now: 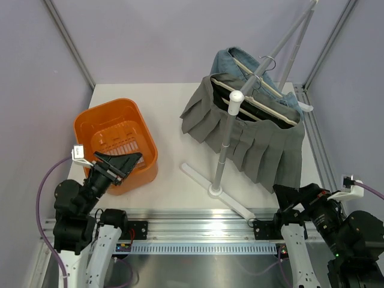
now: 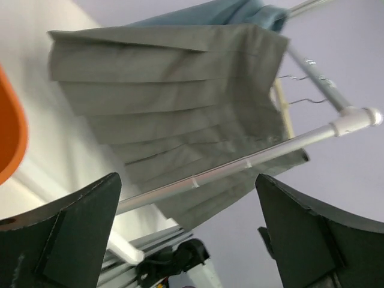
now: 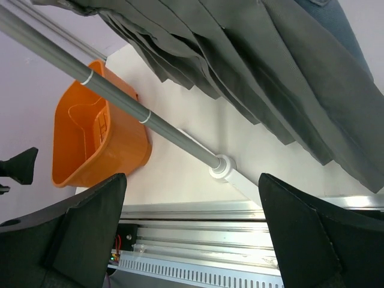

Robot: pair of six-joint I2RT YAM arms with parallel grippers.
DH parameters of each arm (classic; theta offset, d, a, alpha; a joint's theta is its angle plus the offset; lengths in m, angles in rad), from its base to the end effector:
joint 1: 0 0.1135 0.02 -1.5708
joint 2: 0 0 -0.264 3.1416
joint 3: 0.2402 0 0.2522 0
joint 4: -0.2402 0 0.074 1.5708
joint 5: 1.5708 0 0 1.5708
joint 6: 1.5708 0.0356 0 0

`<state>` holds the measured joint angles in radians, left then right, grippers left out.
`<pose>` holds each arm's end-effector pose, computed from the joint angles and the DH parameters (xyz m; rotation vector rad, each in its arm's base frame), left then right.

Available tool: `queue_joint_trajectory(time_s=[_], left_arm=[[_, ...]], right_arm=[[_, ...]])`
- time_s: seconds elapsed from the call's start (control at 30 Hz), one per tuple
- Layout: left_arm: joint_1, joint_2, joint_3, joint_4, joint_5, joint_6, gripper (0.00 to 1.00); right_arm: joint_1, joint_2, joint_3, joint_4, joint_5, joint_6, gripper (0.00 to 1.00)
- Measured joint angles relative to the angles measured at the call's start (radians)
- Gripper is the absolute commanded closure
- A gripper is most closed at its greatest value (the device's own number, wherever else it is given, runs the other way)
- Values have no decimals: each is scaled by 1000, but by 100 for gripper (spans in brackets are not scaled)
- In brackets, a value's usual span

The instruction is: Remove the skirt from the hanger

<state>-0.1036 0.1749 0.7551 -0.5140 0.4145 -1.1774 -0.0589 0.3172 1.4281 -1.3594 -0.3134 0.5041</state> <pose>0.0367 -0.0182 0.3510 -0.5174 1.5832 -1.3116 -0.0705 0.0152 0.4155 0.2930 1.8247 0.5977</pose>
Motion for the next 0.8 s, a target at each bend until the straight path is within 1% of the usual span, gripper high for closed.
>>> queue_joint_trajectory(time_s=[0.13, 0.23, 0.3, 0.43, 0.6, 0.8], left_arm=[[-3, 143, 109, -155, -2, 118, 1], [-3, 214, 122, -257, -5, 181, 1], [-3, 232, 121, -329, -19, 210, 1], [-3, 204, 125, -418, -60, 243, 1], [-3, 188, 168, -467, -91, 270, 1], [-13, 182, 175, -428, -46, 294, 1]], right_arm=[[0, 3, -11, 0, 34, 0, 1], [0, 0, -6, -1, 52, 0, 0], [0, -5, 6, 0, 61, 0, 1], [0, -18, 31, 0, 59, -10, 1], [0, -12, 25, -1, 50, -37, 1], [0, 24, 32, -2, 36, -56, 0]])
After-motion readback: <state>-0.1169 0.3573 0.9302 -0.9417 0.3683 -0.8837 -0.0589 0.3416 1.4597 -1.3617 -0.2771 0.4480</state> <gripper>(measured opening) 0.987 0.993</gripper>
